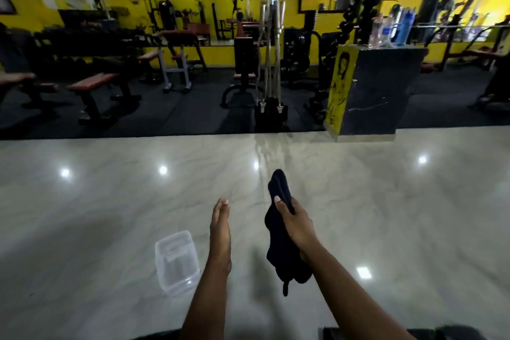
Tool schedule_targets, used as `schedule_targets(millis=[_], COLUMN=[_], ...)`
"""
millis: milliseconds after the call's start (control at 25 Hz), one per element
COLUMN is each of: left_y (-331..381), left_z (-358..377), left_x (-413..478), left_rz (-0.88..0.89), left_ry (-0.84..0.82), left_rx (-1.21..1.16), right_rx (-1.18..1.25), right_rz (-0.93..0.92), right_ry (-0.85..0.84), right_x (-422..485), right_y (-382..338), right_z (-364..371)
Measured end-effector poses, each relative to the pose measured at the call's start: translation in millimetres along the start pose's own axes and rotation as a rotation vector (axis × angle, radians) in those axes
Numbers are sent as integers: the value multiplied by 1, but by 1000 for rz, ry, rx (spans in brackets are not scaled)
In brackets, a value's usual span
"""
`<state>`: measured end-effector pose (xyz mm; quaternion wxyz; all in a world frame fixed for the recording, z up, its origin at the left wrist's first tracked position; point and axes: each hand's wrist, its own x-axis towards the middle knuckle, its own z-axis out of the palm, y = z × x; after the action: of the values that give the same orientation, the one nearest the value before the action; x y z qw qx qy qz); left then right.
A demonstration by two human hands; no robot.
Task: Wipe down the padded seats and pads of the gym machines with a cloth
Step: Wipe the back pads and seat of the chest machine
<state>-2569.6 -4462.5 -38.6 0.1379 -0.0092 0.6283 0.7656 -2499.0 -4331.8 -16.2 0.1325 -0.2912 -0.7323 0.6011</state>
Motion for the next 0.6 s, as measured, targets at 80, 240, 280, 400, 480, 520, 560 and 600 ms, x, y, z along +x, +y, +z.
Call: schedule_targets(millis=[80, 240, 280, 400, 480, 520, 560, 600], left_y=[11, 36, 40, 46, 53, 58, 65, 74], left_z=[14, 25, 26, 22, 15, 10, 4, -2], left_x=[47, 141, 165, 240, 294, 325, 357, 387], left_rz=[7, 31, 37, 62, 83, 97, 102, 108], left_ry=[48, 130, 161, 269, 309, 324, 347, 377], left_rx=[-20, -33, -35, -49, -72, -76, -83, -92], right_rx=[-21, -74, -83, -108, -154, -180, -208, -237], right_rz=[-26, -82, -95, -147, -192, -216, -233, -245], right_ry=[-55, -159, -191, -280, -346, -378, -401, -421], right_x=[56, 164, 190, 269, 322, 352, 383, 413], right_y=[-16, -51, -58, -74, -88, -97, -105, -115], right_z=[4, 29, 39, 78, 109, 128, 149, 170])
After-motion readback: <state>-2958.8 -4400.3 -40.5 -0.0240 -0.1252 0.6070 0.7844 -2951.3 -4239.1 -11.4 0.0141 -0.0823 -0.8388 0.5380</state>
